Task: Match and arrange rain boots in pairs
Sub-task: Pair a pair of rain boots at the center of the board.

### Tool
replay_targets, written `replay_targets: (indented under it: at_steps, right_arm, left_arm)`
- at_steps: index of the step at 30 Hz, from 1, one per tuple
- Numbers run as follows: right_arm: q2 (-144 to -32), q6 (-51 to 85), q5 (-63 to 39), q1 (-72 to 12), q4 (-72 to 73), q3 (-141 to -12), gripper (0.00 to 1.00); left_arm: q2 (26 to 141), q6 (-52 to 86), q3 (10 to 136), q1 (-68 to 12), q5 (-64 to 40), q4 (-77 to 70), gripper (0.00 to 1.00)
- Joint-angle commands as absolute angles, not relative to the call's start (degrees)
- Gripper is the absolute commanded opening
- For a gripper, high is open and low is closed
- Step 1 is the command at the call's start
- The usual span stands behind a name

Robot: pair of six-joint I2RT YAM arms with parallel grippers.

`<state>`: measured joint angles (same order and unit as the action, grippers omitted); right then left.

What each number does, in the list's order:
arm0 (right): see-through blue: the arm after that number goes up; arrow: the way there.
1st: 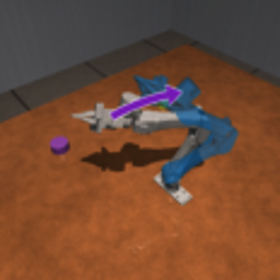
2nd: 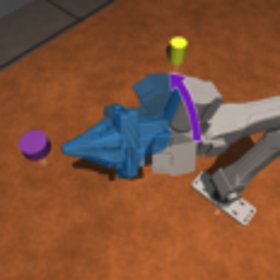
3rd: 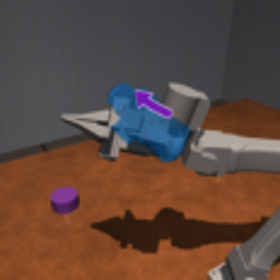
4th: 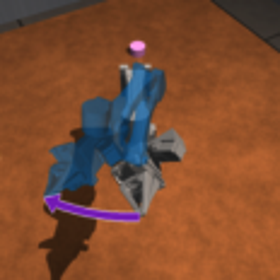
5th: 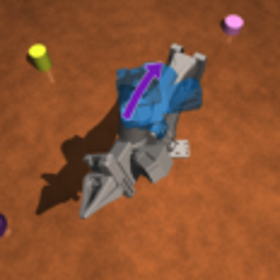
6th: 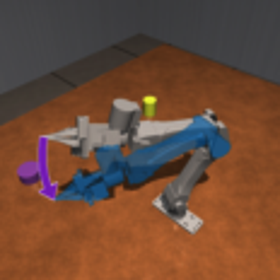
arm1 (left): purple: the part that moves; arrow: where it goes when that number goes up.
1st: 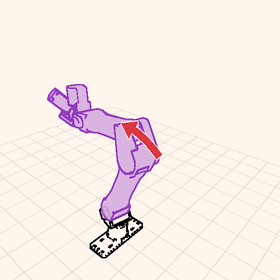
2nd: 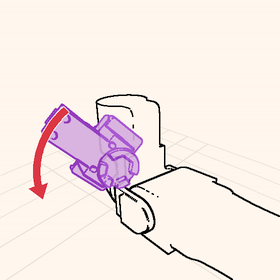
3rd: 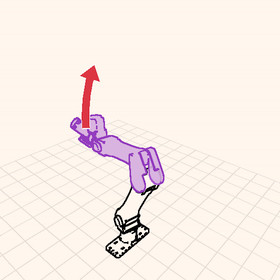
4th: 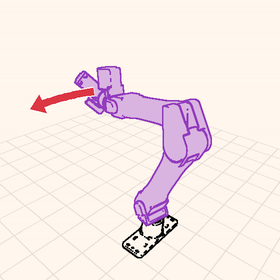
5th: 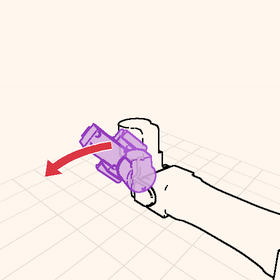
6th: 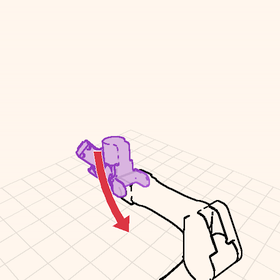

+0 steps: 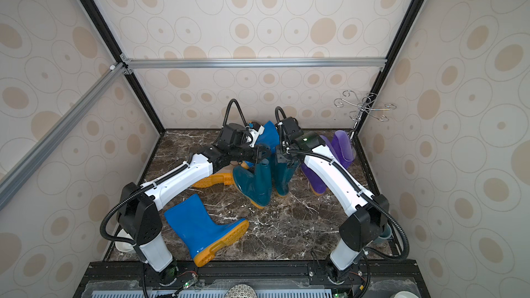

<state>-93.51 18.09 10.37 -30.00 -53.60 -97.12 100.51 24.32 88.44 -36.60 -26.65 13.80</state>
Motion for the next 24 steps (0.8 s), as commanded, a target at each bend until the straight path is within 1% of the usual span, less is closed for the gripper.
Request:
replay_targets:
  at_steps: [1, 10, 14, 18, 24]
  right_arm:
    - [-89.79, 19.05, 8.37, -29.64, -54.00, -96.24, 0.00]
    - [-81.32, 20.65, 14.27, -27.41, -58.81, -96.50, 0.00]
    - [-80.77, 20.86, 15.67, -26.76, -59.58, -94.93, 0.00]
    - [-79.26, 21.56, 16.90, -26.64, -58.58, -92.68, 0.00]
    - [-75.63, 15.36, 13.22, -26.63, -51.66, -86.86, 0.00]
  left_arm:
    - [99.35, 19.84, 92.58, -37.76, -26.50, 11.96, 0.00]
    - [106.63, 16.90, 103.89, -41.64, -29.75, 14.14, 0.00]
    - [110.62, 16.12, 108.55, -42.48, -31.90, 15.88, 0.00]
    - [113.65, 15.76, 113.20, -43.43, -36.71, 17.13, 0.00]
    - [115.35, 12.35, 115.64, -44.19, -33.06, 21.05, 0.00]
